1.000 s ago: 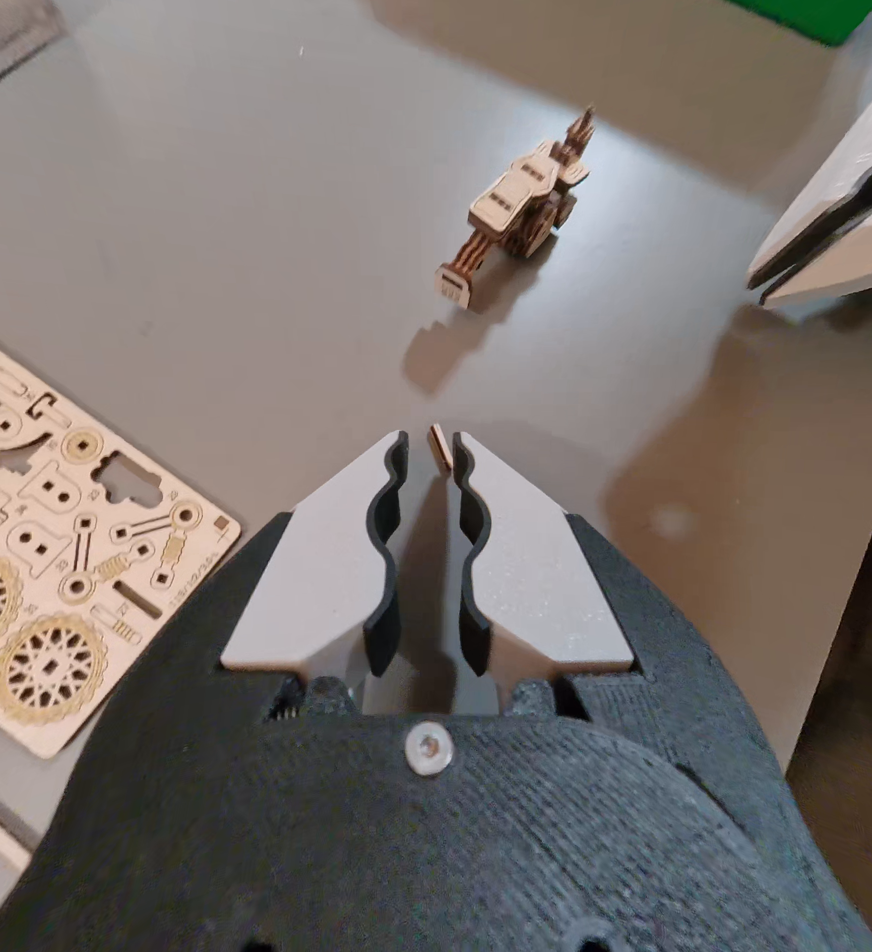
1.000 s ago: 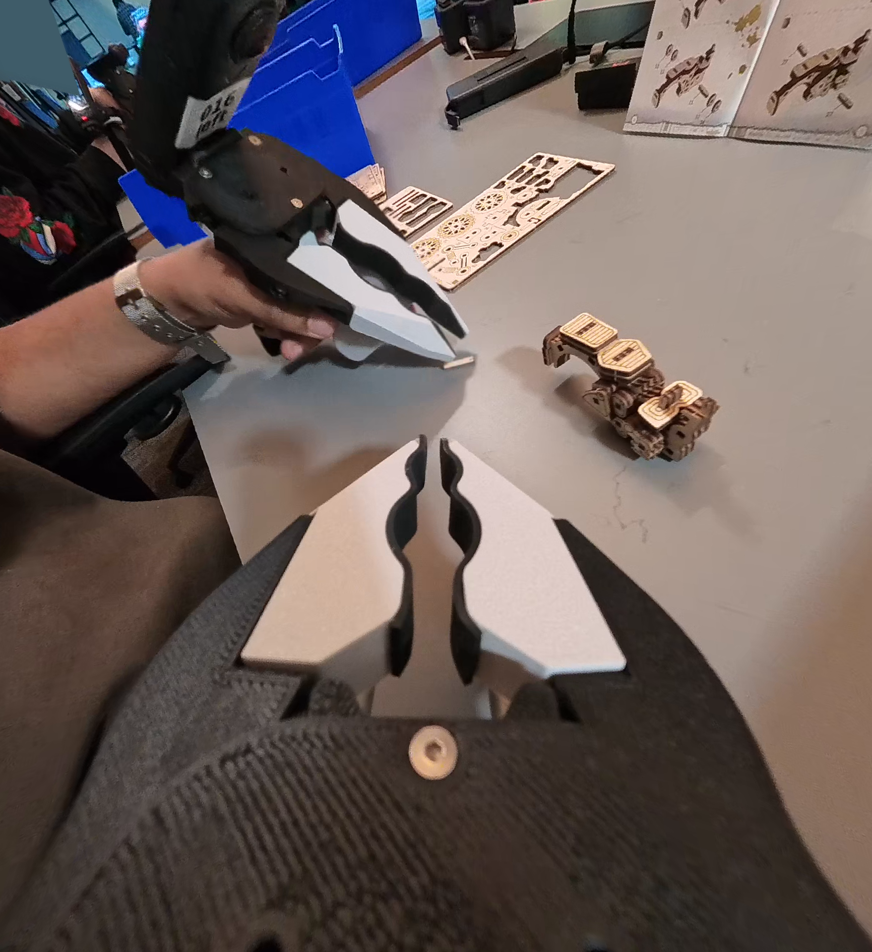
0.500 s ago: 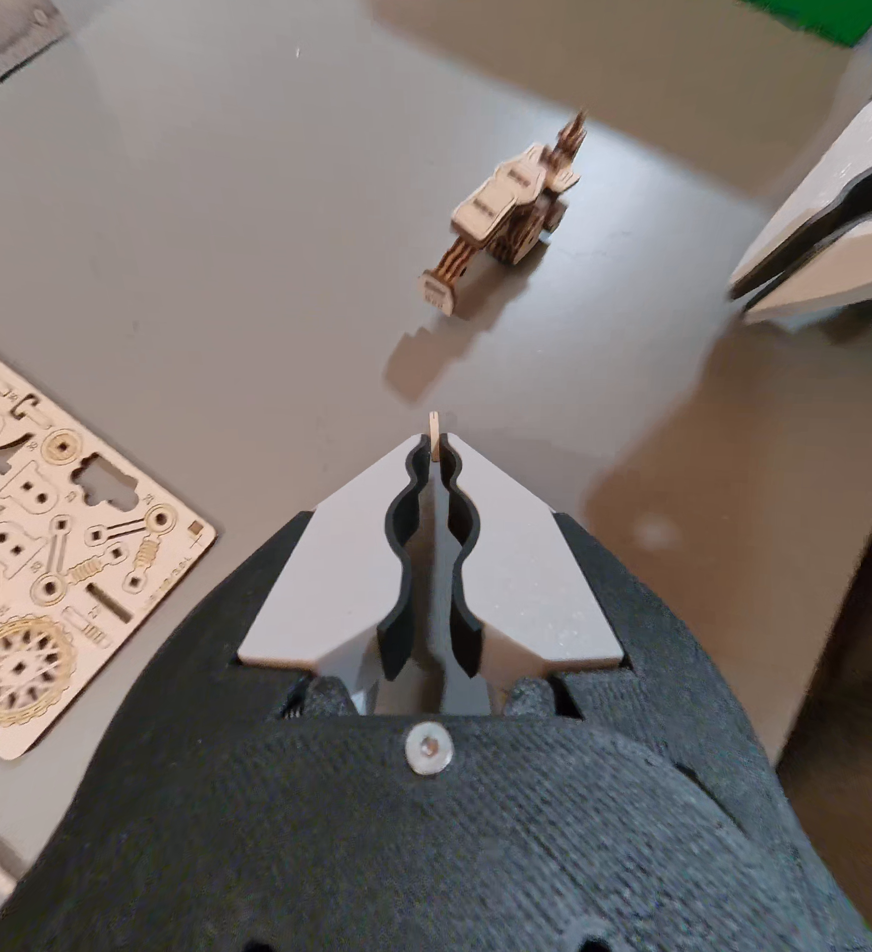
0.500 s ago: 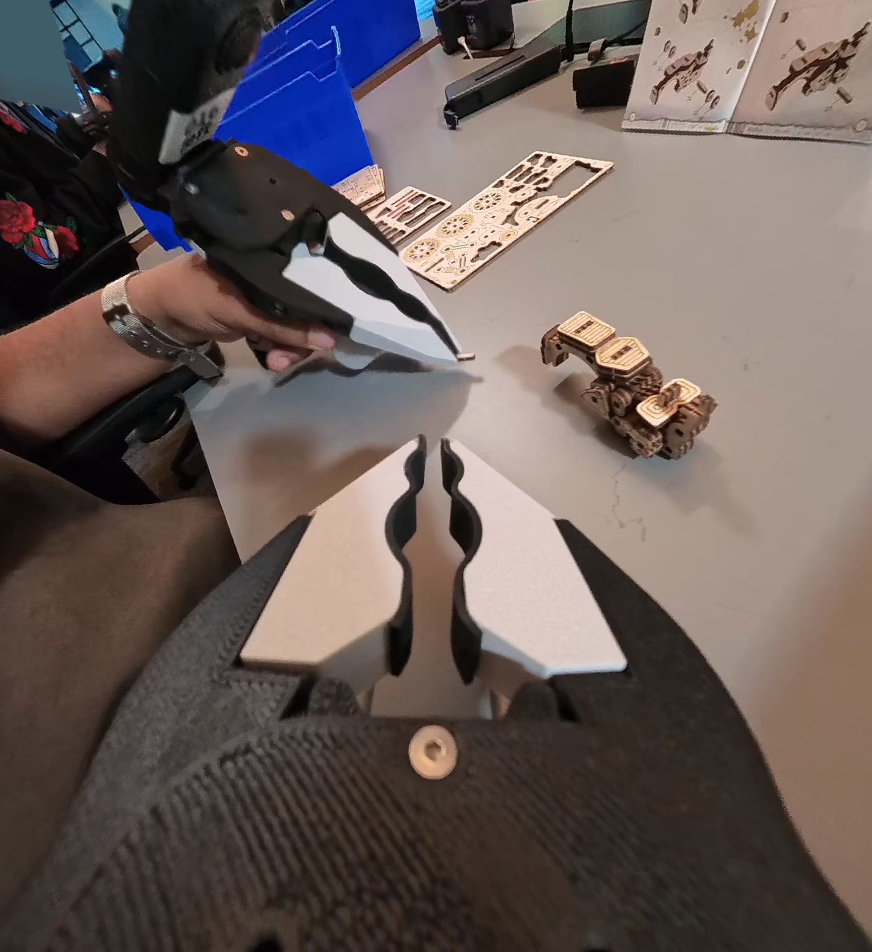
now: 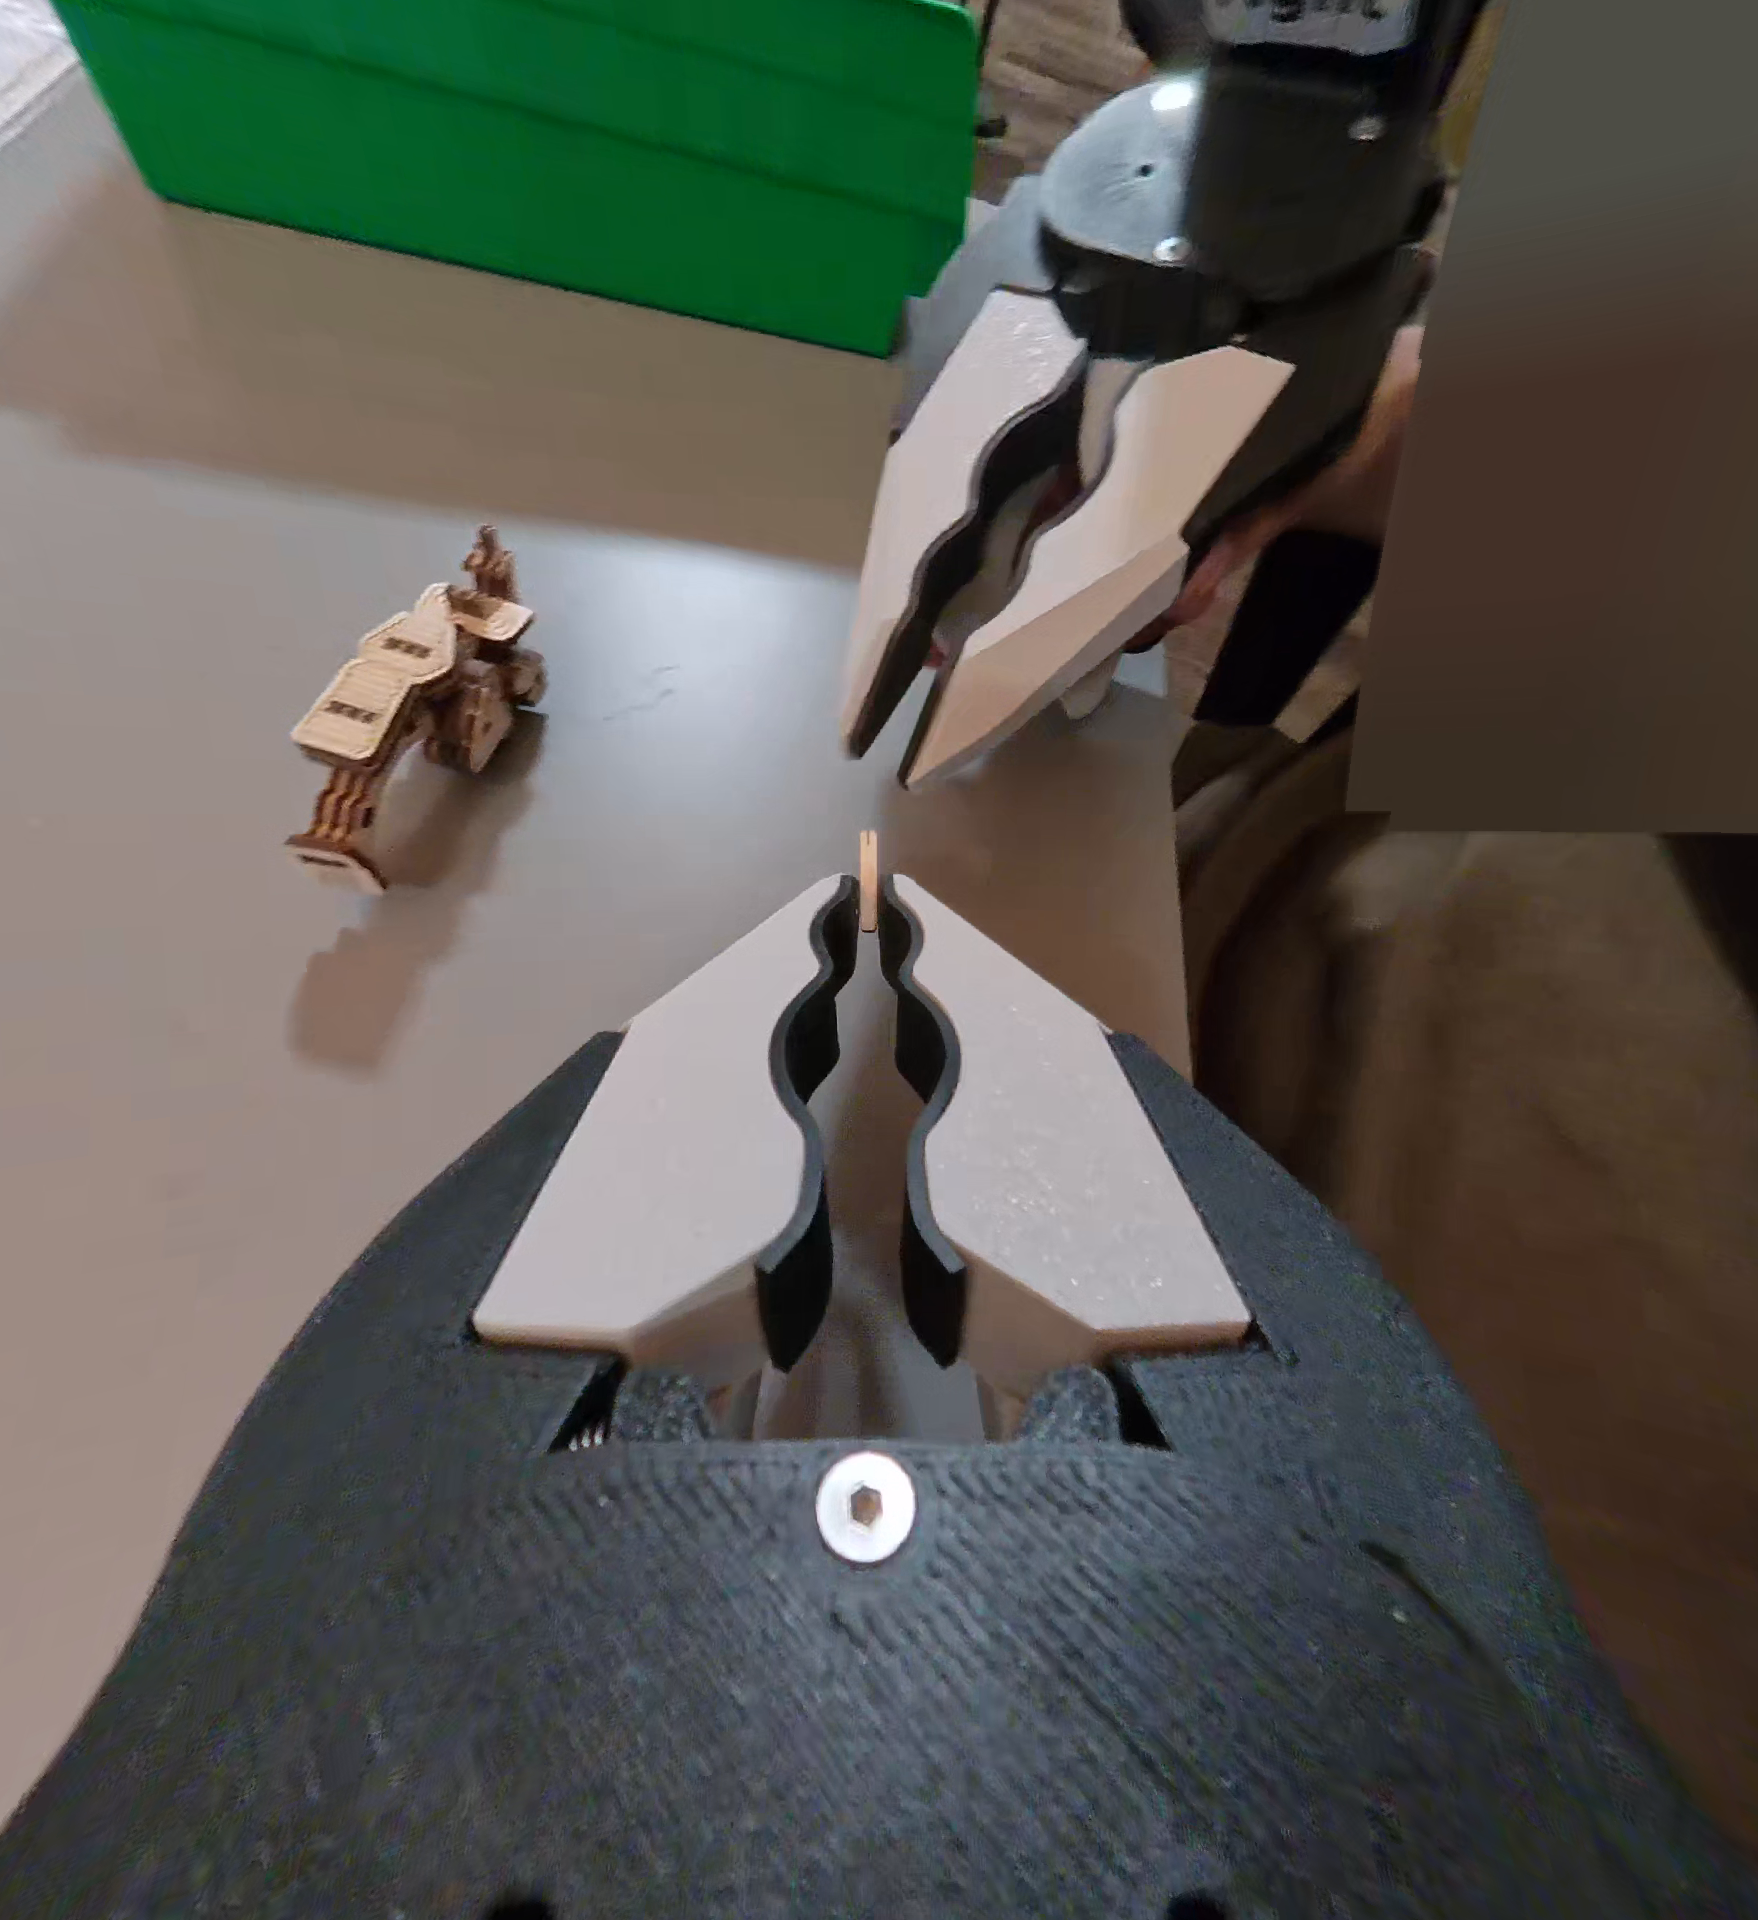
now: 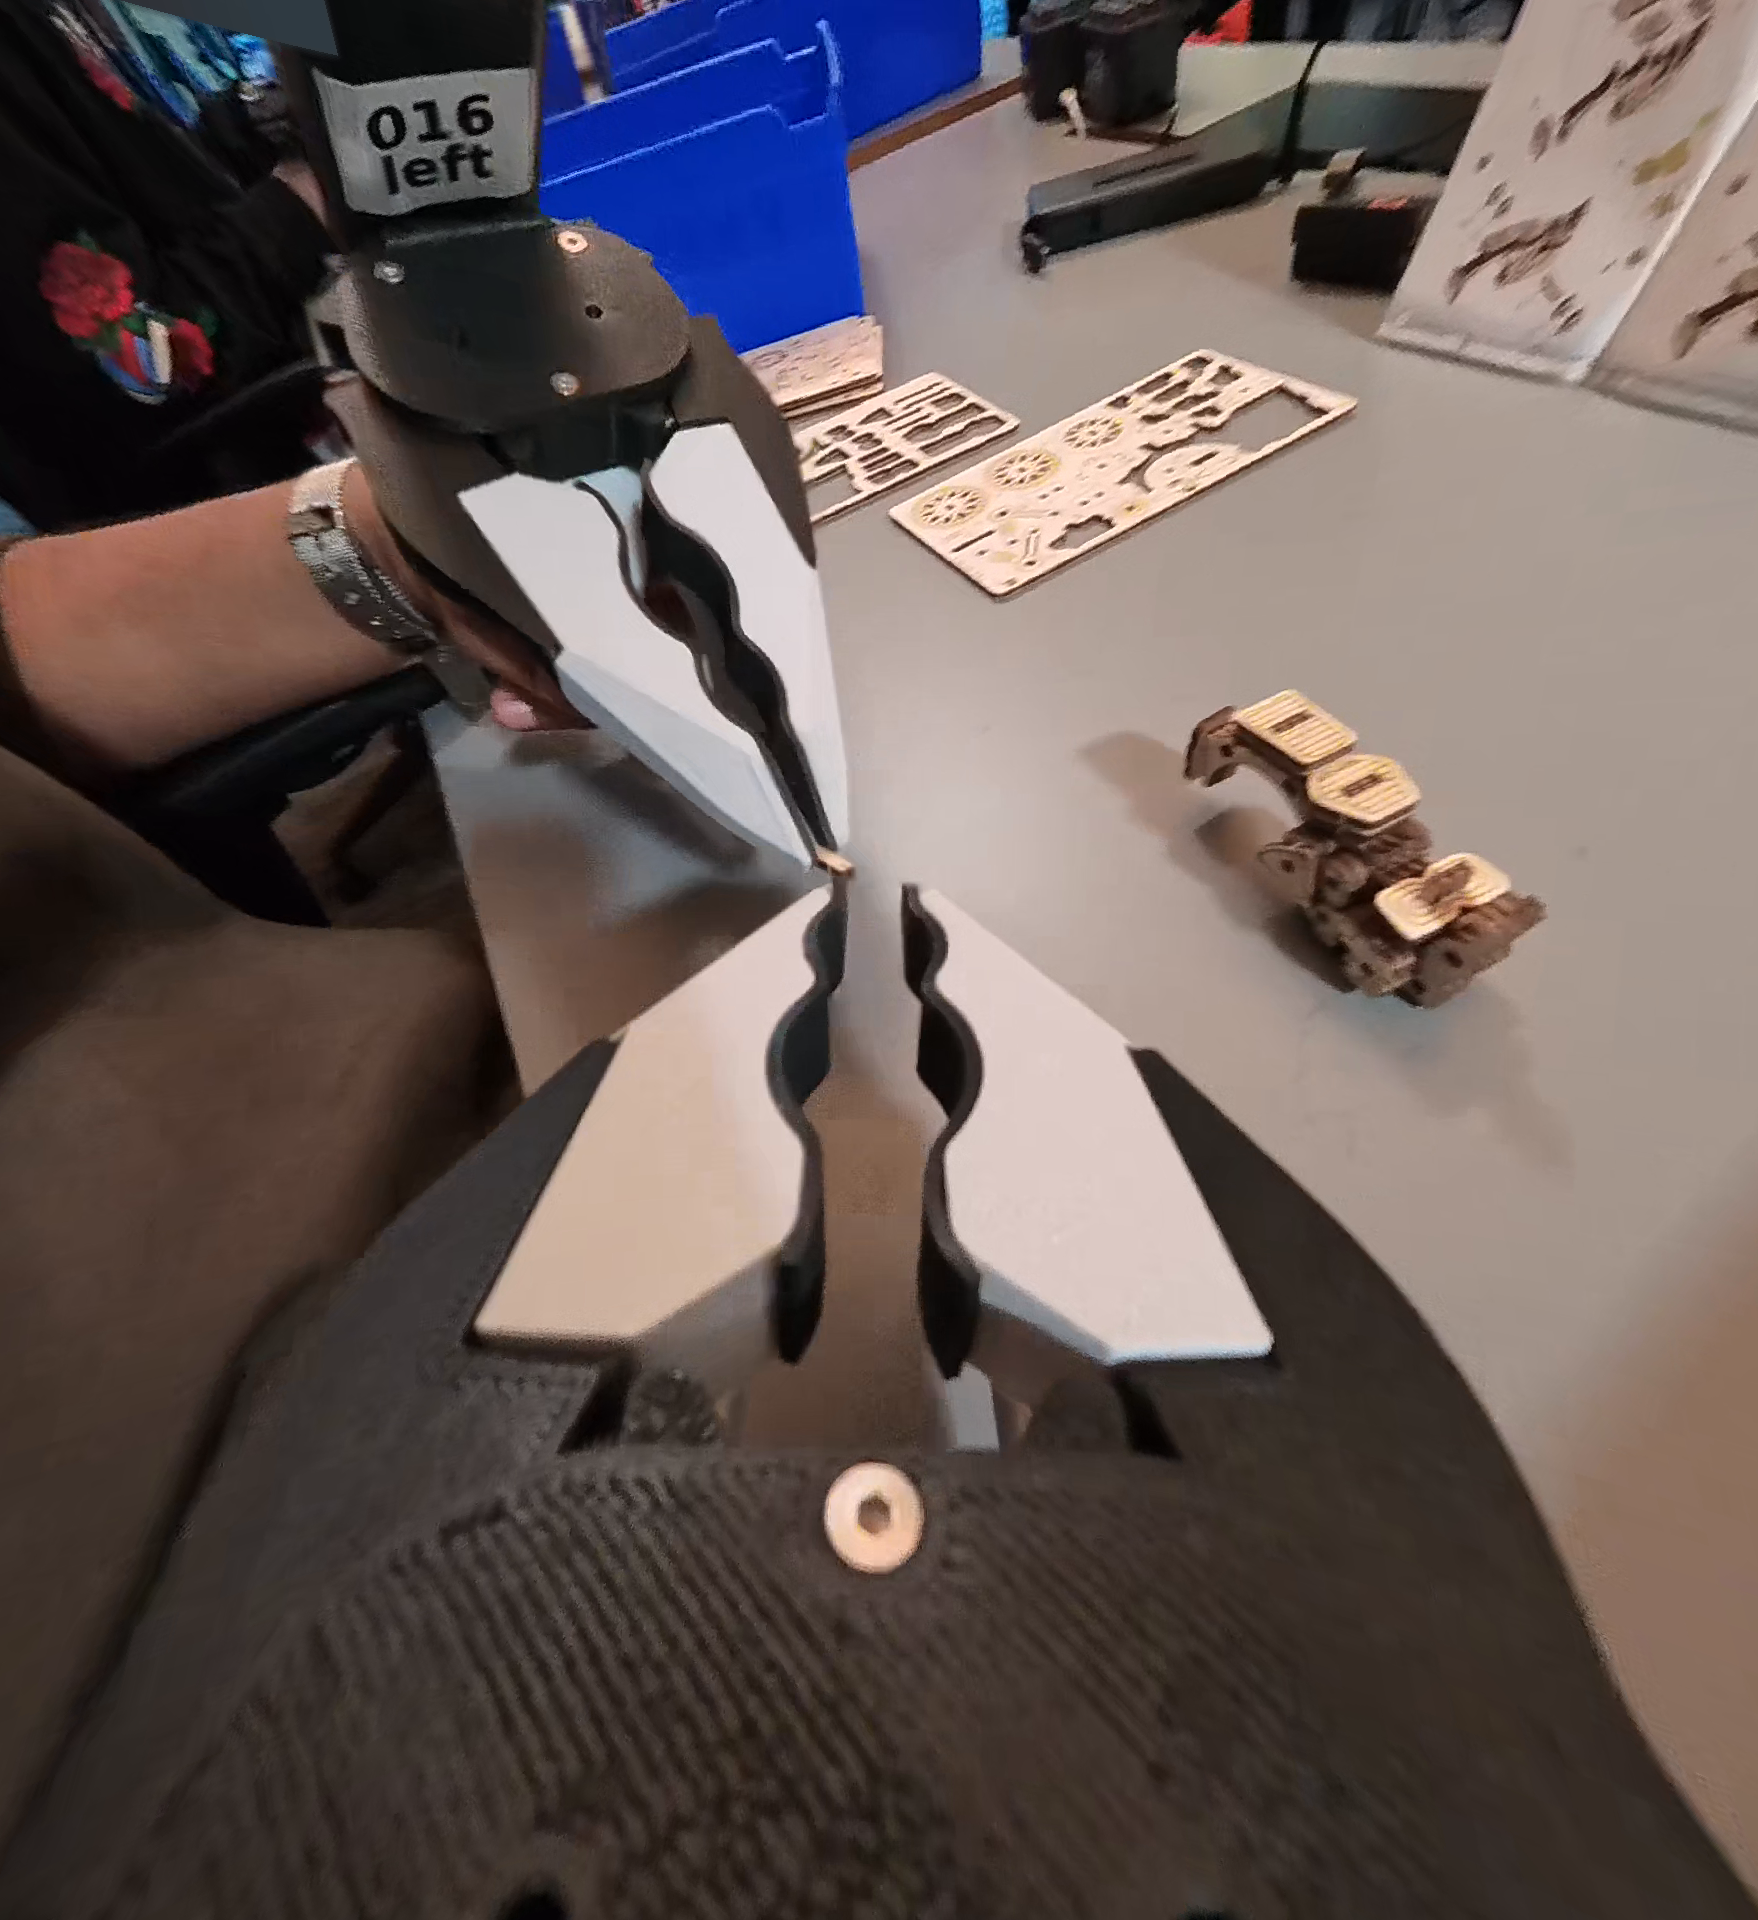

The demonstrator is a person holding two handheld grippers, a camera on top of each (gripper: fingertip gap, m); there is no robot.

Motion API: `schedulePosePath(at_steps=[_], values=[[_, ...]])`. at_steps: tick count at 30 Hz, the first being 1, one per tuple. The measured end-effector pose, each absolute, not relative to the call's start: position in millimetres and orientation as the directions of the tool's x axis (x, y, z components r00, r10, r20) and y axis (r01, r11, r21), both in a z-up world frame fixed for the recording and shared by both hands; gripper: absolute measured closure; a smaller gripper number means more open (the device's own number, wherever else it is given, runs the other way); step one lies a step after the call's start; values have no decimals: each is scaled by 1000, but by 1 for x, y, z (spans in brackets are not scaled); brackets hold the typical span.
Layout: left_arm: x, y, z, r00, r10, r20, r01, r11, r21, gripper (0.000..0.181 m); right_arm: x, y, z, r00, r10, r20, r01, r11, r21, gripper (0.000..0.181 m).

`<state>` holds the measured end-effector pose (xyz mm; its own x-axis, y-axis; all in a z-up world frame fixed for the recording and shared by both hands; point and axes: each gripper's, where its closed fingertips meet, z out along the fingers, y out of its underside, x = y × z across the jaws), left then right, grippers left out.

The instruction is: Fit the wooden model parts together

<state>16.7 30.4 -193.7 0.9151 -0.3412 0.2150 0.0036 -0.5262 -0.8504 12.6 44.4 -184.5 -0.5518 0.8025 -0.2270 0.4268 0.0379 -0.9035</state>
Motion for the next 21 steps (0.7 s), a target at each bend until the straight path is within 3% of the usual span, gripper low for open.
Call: schedulePosePath(at_steps=[10, 21], values=[[36, 22, -191, 865, -449, 224, -42, -510, -859, 180, 26, 28, -185, -611, 681, -403, 523, -35, -852, 173], [37, 24, -185, 857, -446, 257, 5, -492, -871, 174, 33, 21, -182, -667, 661, -345, 493, 44, -869, 180]])
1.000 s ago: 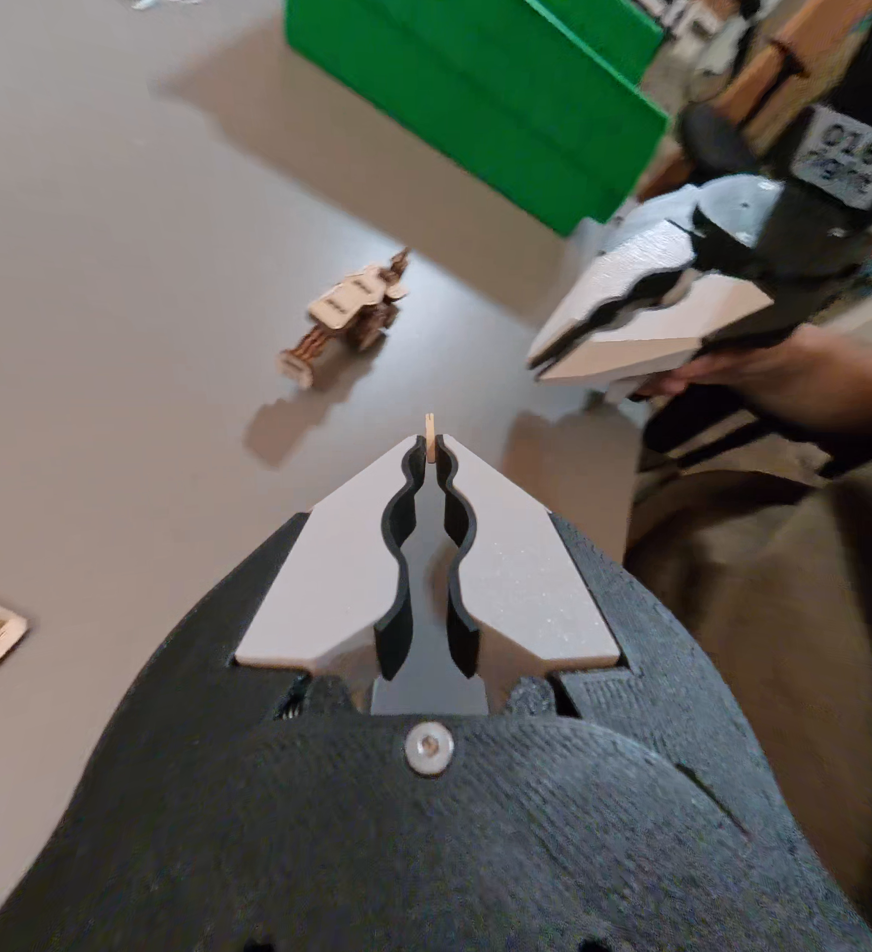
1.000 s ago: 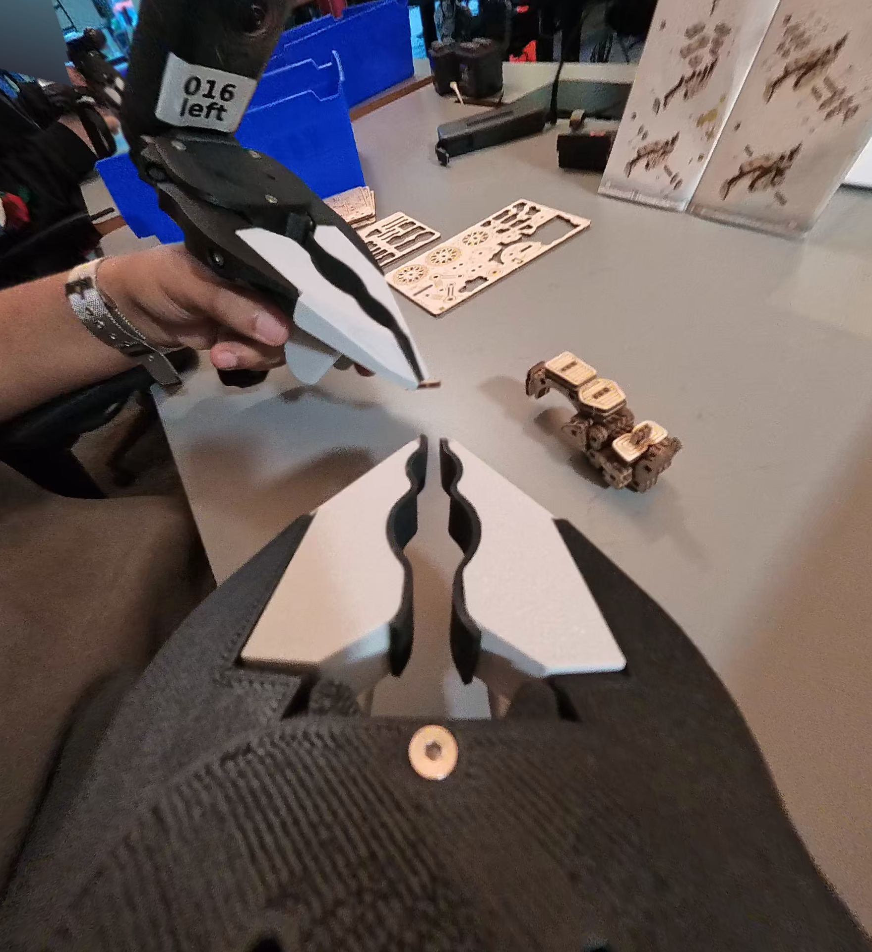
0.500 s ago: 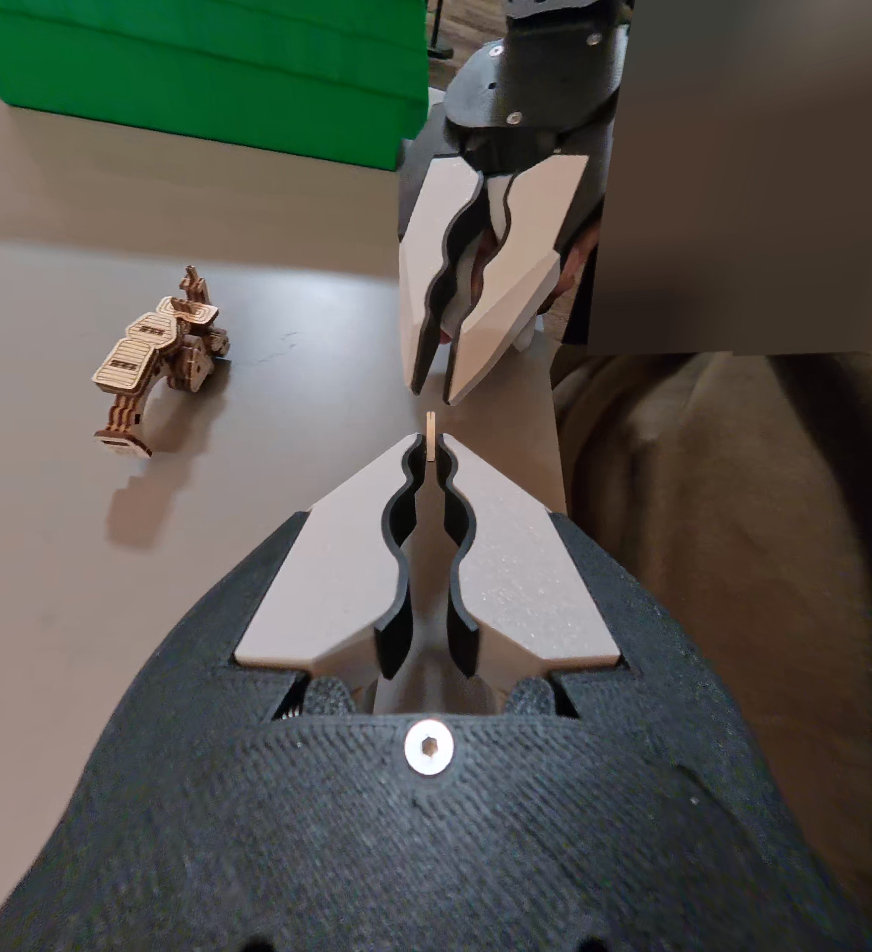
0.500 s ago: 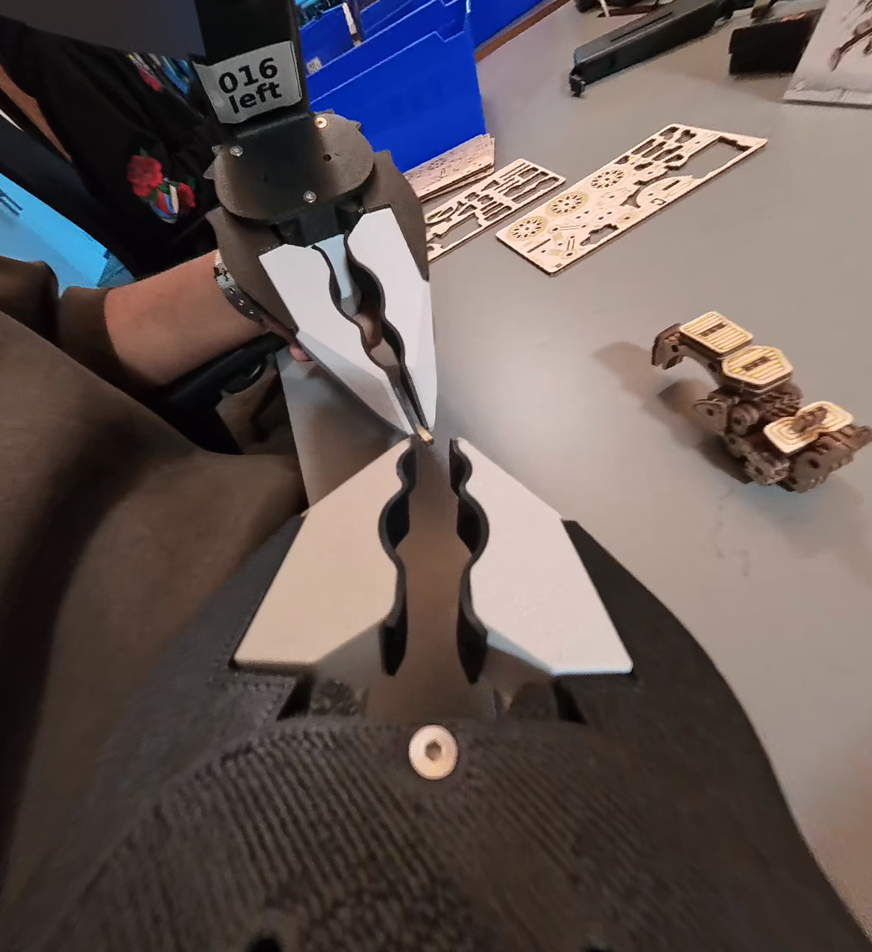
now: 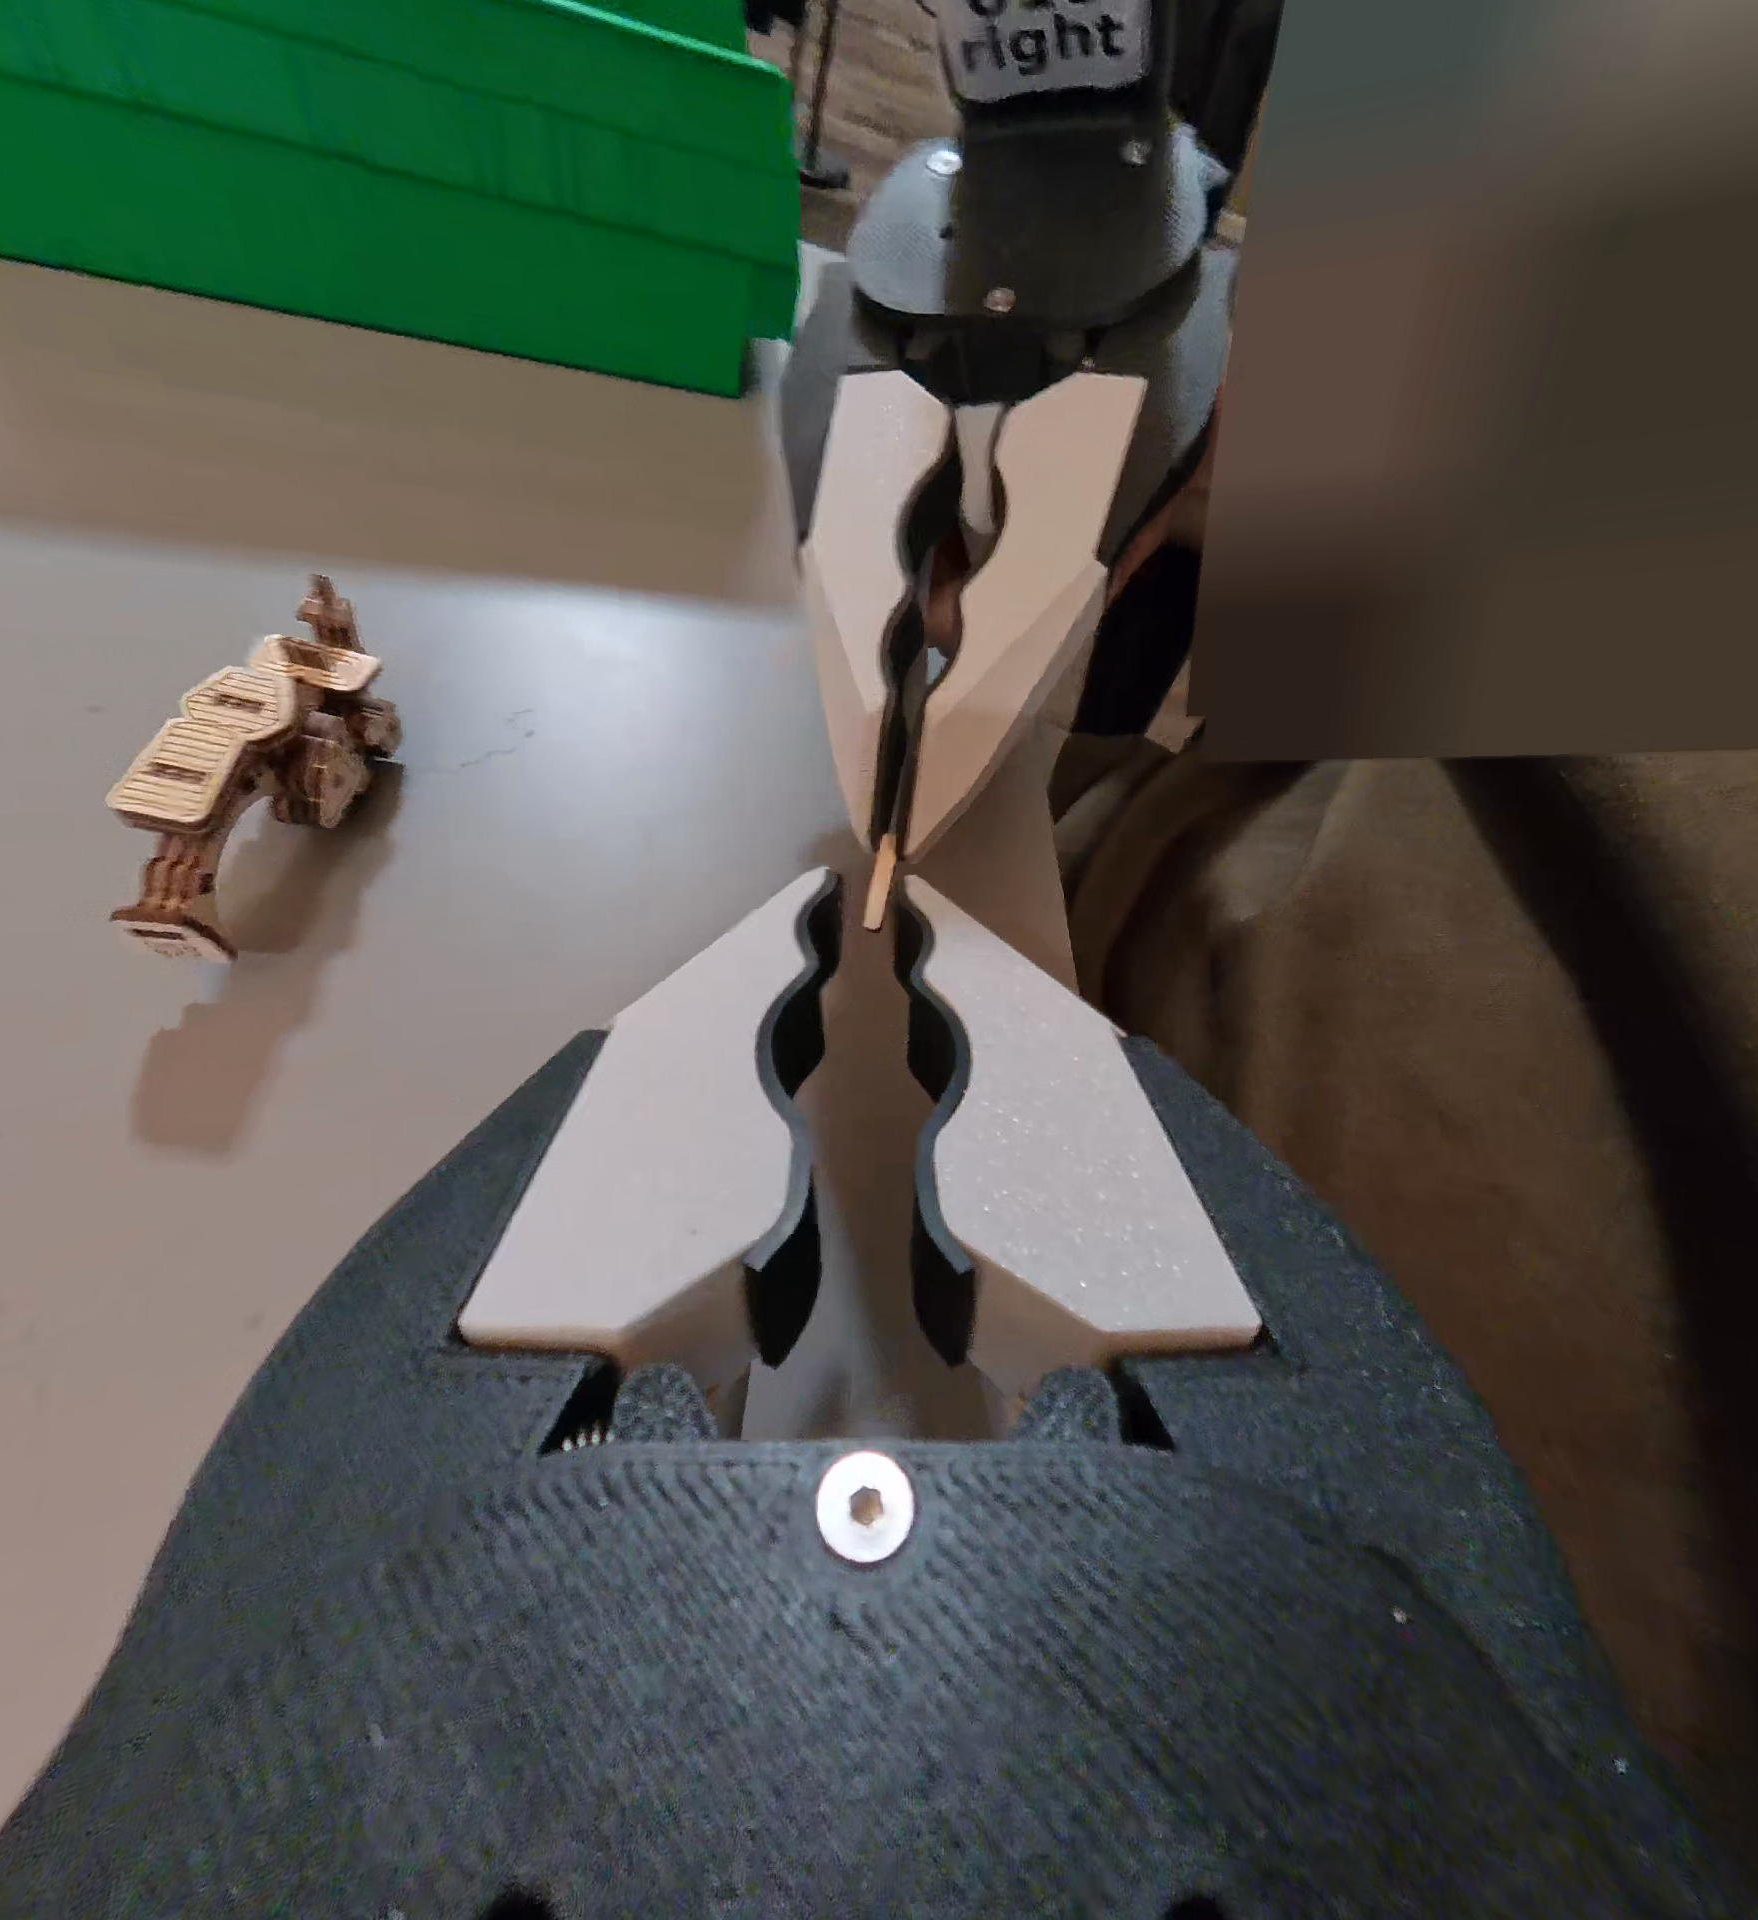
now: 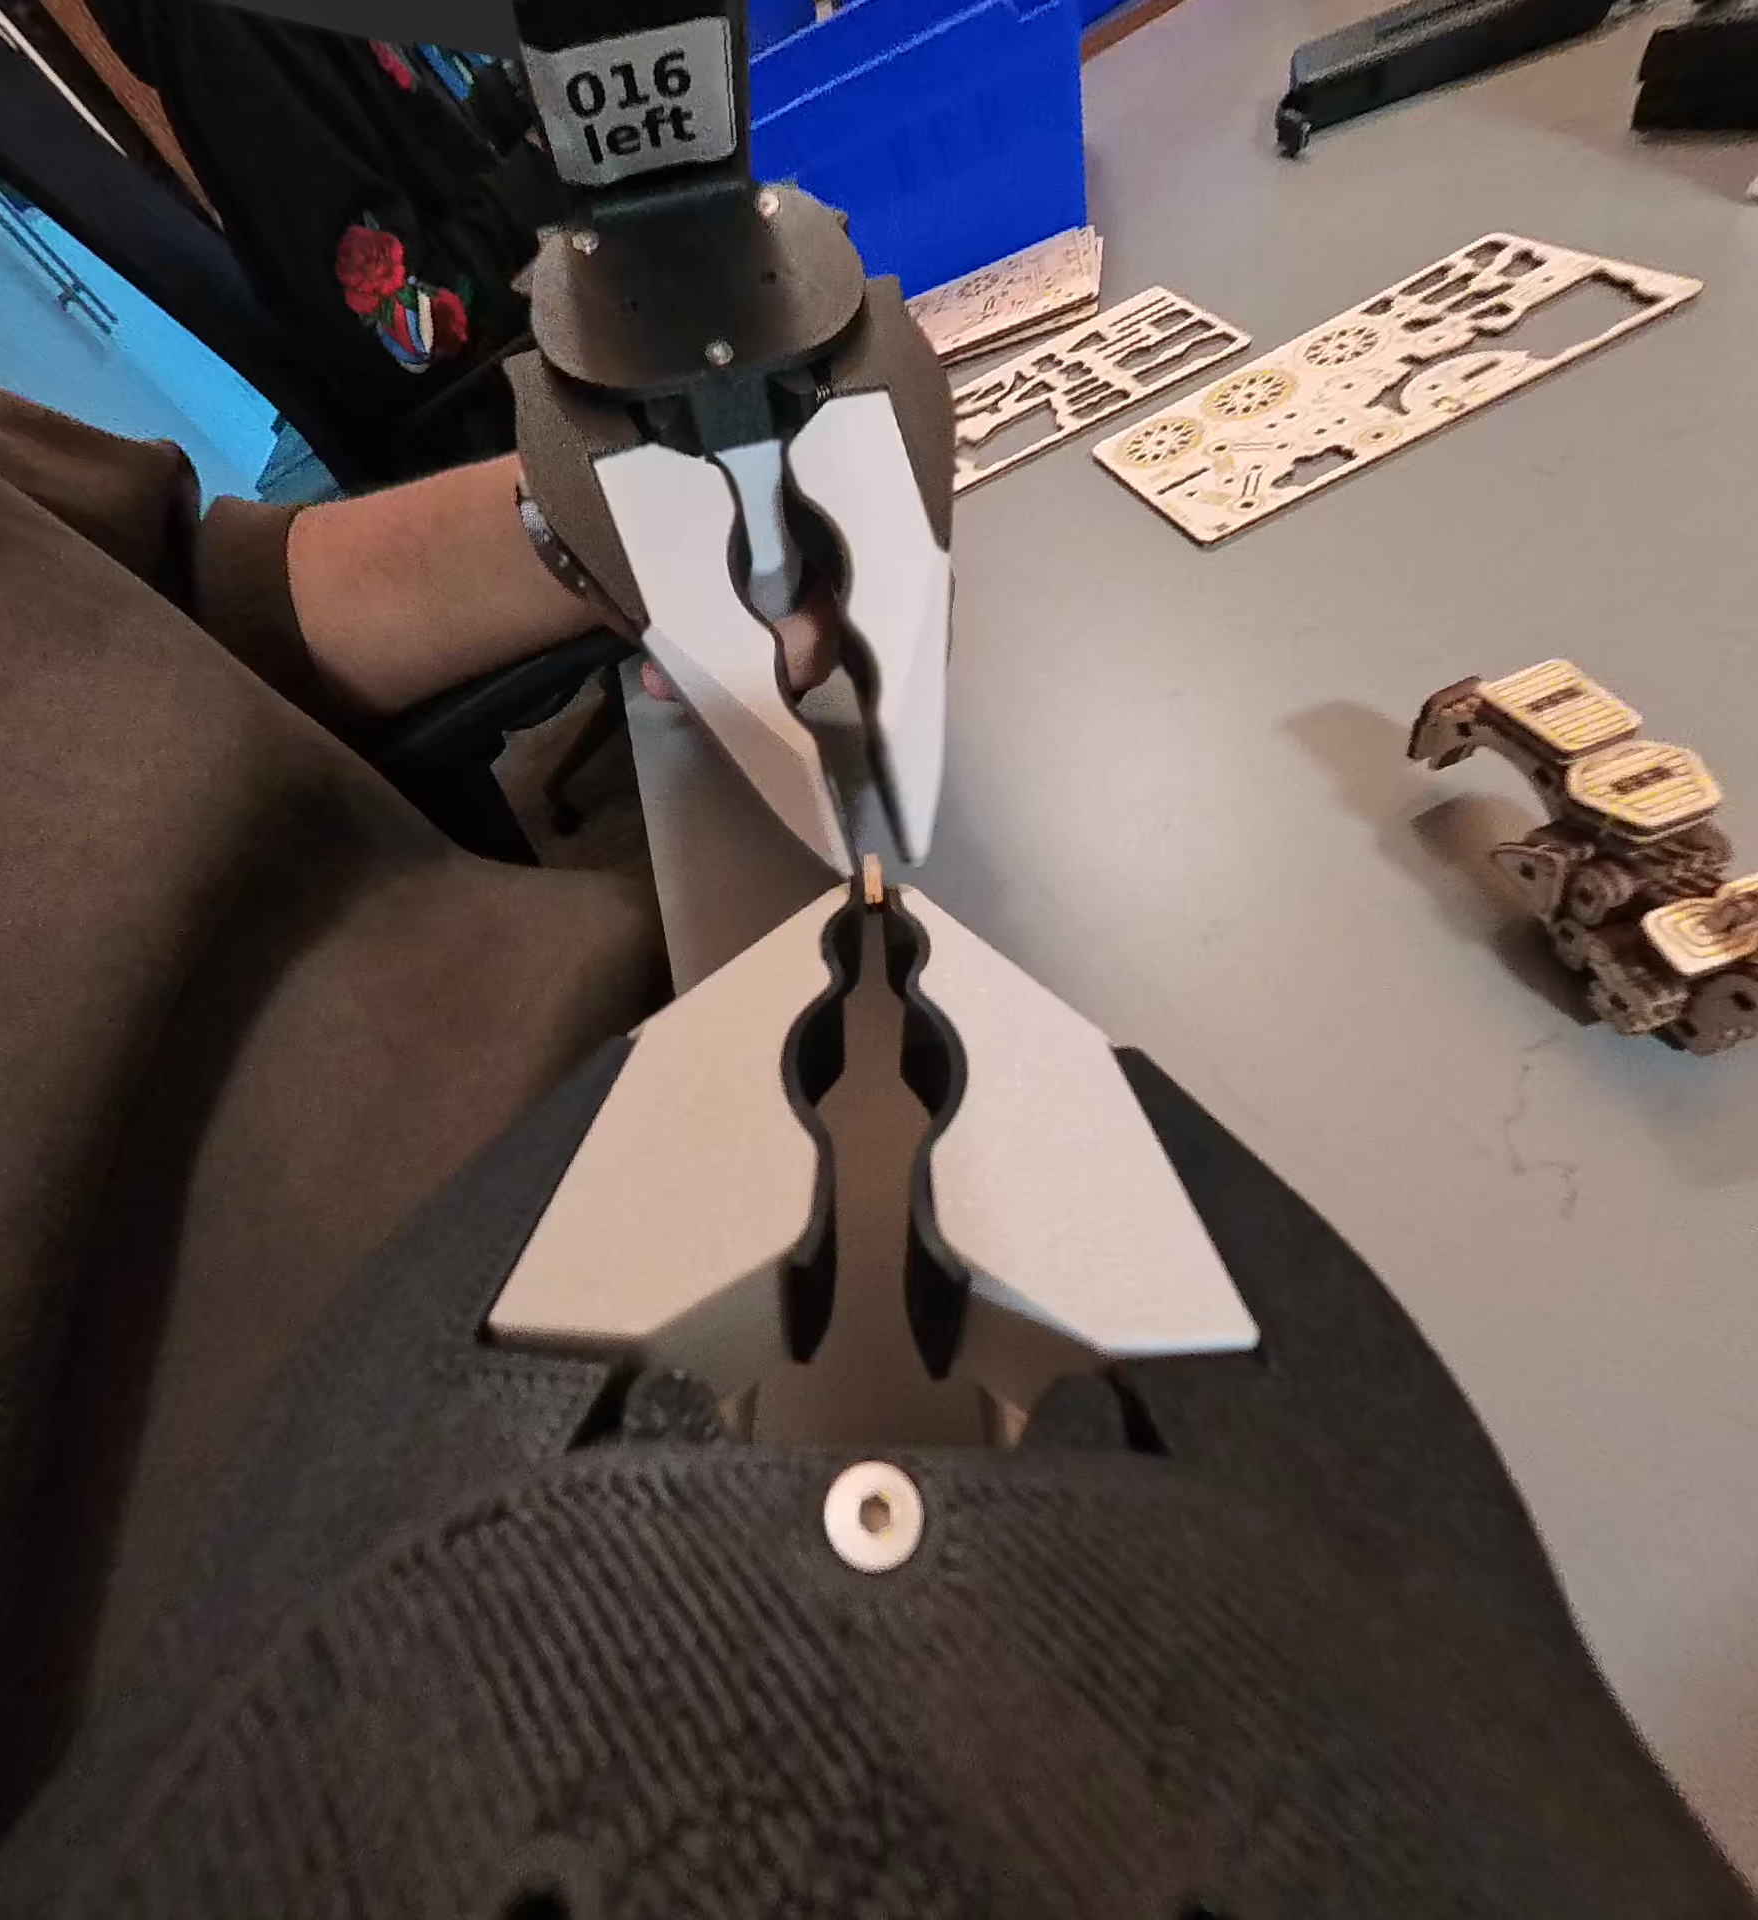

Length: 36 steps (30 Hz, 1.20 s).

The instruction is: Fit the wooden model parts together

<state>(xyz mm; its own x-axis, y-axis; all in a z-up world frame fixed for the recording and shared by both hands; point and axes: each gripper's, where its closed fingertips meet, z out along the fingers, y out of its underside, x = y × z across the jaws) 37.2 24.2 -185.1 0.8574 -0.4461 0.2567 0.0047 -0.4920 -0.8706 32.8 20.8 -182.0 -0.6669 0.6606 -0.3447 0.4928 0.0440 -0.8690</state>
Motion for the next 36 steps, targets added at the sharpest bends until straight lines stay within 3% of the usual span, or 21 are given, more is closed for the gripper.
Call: schedulePosePath(at_steps=[4, 11, 13, 17, 21, 28, 36], values=[[16, 34, -187, 910, -335, 246, 58, -482, -874, 137, 23, 40, -170, -611, 716, -337, 468, -16, -884, 180], [-41, 71, -199, 994, -109, 2, -53, -497, -866, 120, 13, 101, -157, -473, 841, -262, 420, -46, -906, 180], [-51, 85, -203, 993, -100, -59, -102, -511, -854, 102, 12, 110, -157, -451, 854, -259, 418, -54, -907, 180], [-66, 105, -220, 964, -180, -198, -266, -562, -783, 99, 12, 119, -154, -433, 862, -263, 406, -73, -911, 180], [-67, 114, -232, 958, -260, -122, -259, -598, -758, 100, 11, 123, -157, -420, 872, -252, 409, -66, -910, 180], [-64, 118, -234, 956, -287, -55, -222, -592, -774, 129, 9, 128, -162, -404, 870, -281, 419, -97, -903, 180], [-53, 120, -239, 935, -354, -31, -254, -604, -755, 139, 7, 127, -168, -401, 863, -307, 440, -113, -891, 180]])
